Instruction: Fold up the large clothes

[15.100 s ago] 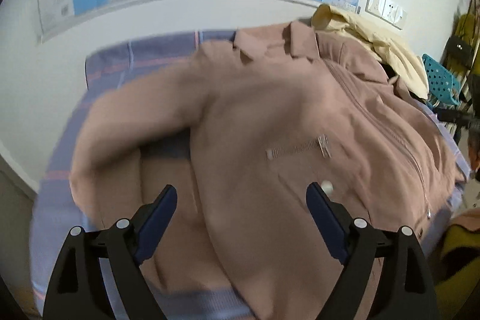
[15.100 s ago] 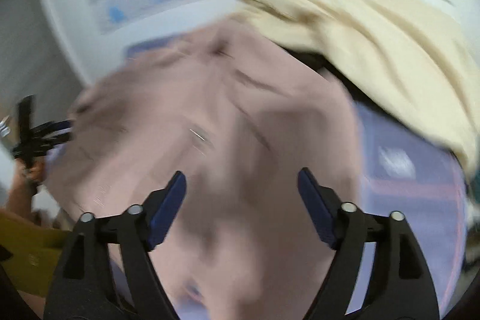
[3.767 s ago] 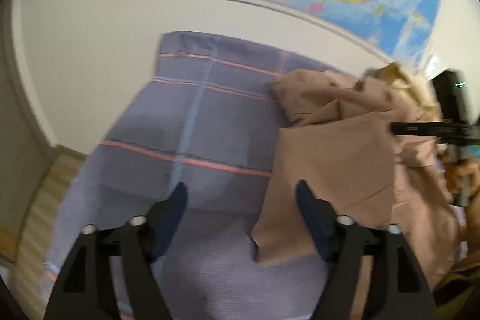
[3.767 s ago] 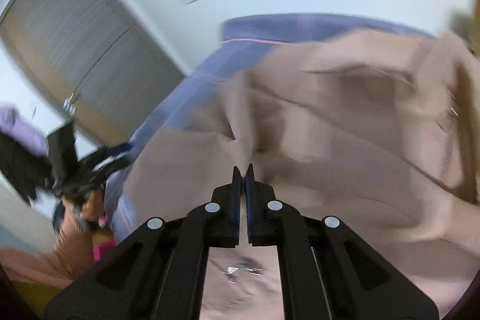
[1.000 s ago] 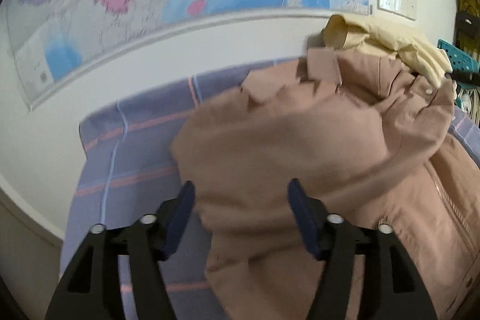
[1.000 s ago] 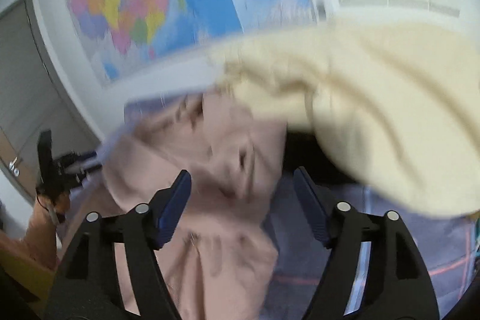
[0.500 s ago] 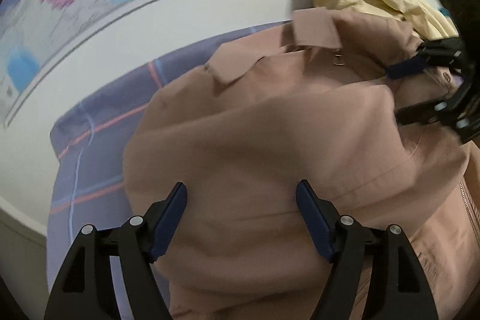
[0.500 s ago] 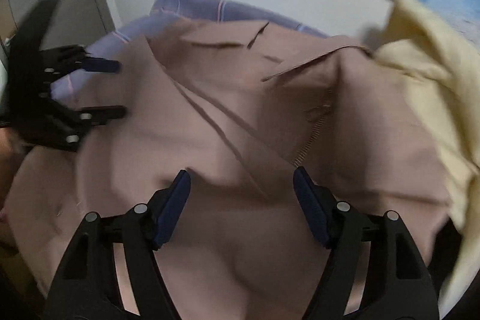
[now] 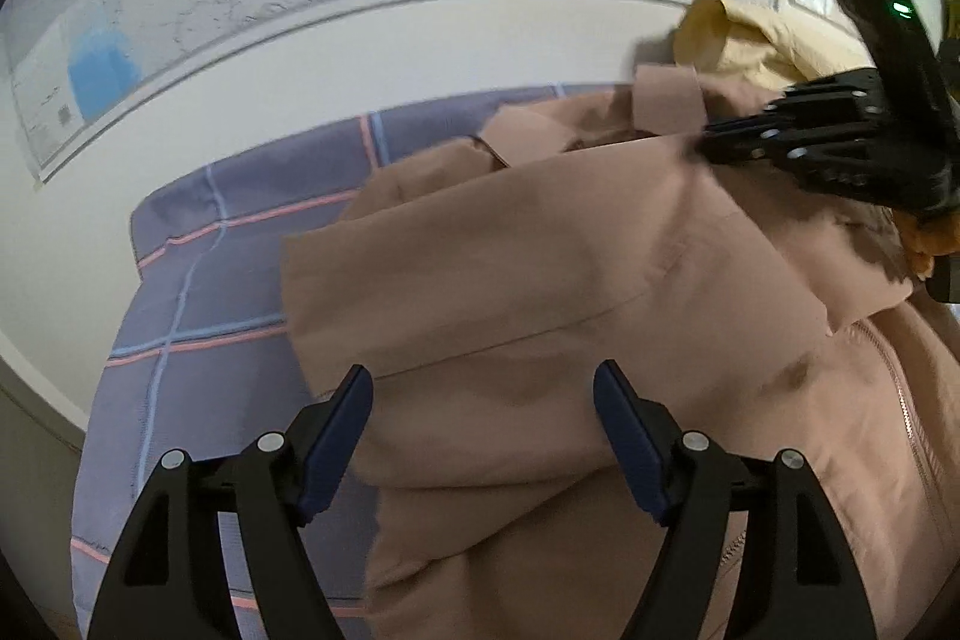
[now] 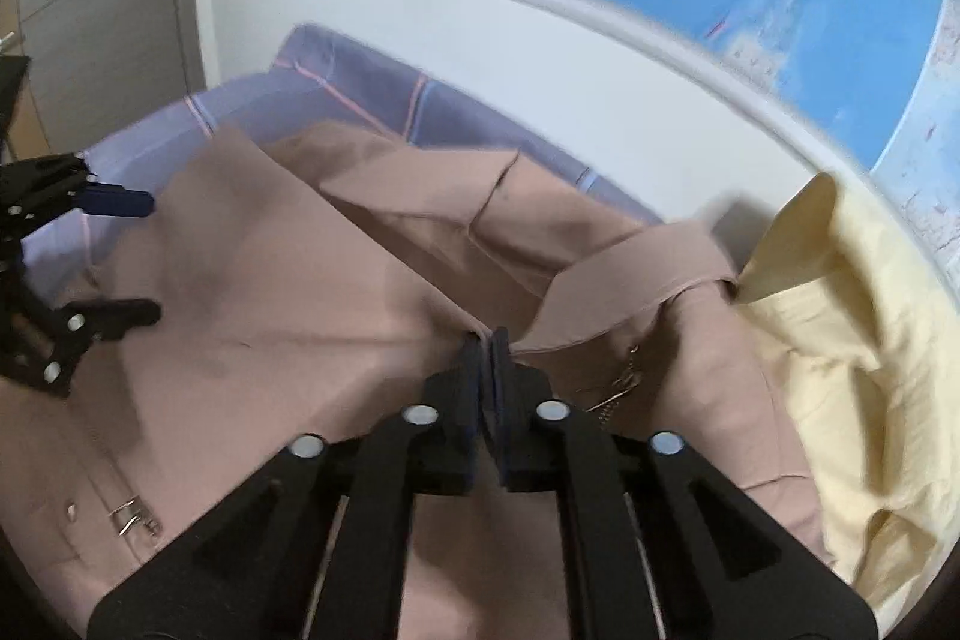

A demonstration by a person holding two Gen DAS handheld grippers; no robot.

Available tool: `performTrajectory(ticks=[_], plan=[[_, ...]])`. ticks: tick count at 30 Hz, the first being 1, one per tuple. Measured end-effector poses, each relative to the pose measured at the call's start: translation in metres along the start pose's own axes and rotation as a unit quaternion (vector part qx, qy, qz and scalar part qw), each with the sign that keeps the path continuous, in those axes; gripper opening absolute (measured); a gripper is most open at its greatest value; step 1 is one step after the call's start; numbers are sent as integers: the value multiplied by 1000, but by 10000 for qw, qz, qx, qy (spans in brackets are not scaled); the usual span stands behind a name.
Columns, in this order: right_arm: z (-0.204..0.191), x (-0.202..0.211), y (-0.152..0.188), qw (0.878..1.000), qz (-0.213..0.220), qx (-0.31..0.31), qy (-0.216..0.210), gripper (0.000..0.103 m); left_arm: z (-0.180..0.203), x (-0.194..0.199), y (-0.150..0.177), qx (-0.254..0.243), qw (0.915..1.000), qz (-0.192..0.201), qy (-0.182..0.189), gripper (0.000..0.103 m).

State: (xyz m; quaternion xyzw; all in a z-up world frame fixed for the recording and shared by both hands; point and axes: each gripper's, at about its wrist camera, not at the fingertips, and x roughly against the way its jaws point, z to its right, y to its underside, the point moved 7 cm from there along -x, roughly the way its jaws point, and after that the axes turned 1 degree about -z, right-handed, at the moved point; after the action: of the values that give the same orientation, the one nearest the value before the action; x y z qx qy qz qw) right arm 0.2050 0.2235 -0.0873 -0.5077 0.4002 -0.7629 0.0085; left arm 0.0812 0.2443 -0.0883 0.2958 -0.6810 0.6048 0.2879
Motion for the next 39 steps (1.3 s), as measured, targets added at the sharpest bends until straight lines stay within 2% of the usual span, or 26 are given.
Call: performTrajectory(ticks=[1, 2, 4, 5, 6, 7, 10, 11, 13, 15, 18, 20, 22, 23, 24, 25, 28, 30, 33, 36, 39], plan=[[1, -6, 7, 9997, -205, -67, -76, 24, 1, -4, 2, -57, 9999, -77, -52, 74], [4, -6, 11, 9997, -212, -123, -61, 26, 1, -8, 5, -120, 9997, -159, -146, 74], [12, 15, 19, 9993, -26, -325, -179, 36, 1, -9, 10, -214, 9994, -199, -171, 74], [19, 33, 25, 9986, 136, -487, -152, 46, -1, -7, 11, -220, 9995, -171, -138, 74], [23, 46, 28, 9977, 280, -596, -146, 49, -2, -6, 13, -216, 9996, -171, -117, 74], [32, 69, 38, 9953, 476, -794, -268, 49, -5, -6, 14, -201, 9996, -180, -118, 74], [31, 94, 66, 9923, 465, -1012, -535, 48, -10, -6, 16, -125, 9996, -226, -140, 74], [27, 93, 76, 9941, 329, -914, -493, 46, -11, -6, 17, -88, 9996, -223, -146, 75], [25, 76, 96, 9976, -29, -687, 3, 43, -14, -5, 17, 2, 9997, -200, -162, 75], [31, 58, 108, 9966, -284, -755, 167, 36, -16, -1, 18, 123, 9996, -147, -192, 75], [47, 47, 113, 9934, -236, -1101, 202, 36, -19, 12, 22, 318, 9994, -63, -105, 75], [50, 49, 111, 9921, -185, -1228, 158, 39, -22, 25, 29, 399, 9990, -13, -177, 80], [52, 63, 110, 9907, -41, -1355, 81, 44, -27, 38, 40, 537, 9984, -59, -160, 80], [52, 76, 112, 9897, 114, -1430, -26, 52, -29, 44, 48, 600, 9981, -83, -142, 80], [52, 89, 116, 9873, 243, -1562, -165, 63, -31, 50, 56, 654, 9978, -101, -76, 80], [54, 97, 119, 9851, 308, -1675, -244, 68, -33, 55, 62, 704, 9974, -120, -7, 81], [53, 131, 143, 9757, 438, -2065, -590, 73, -35, 69, 82, 902, 9955, -201, 230, 83], [52, 149, 167, 9664, 451, -2391, -830, 81, -35, 77, 95, 1058, 9934, -228, 375, 83], [47, 161, 206, 9517, 312, -2865, -1059, 83, -31, 85, 114, 1408, 9859, -342, 833, 84], [41, 165, 238, 9411, 167, -3176, -1153, 83, -18, 90, 131, 1529, 9812, -480, 1075, 84], [32, 171, 265, 9290, 113, -3456, -1321, 83, -5, 97, 142, 1457, 9816, -491, 1134, 85]])
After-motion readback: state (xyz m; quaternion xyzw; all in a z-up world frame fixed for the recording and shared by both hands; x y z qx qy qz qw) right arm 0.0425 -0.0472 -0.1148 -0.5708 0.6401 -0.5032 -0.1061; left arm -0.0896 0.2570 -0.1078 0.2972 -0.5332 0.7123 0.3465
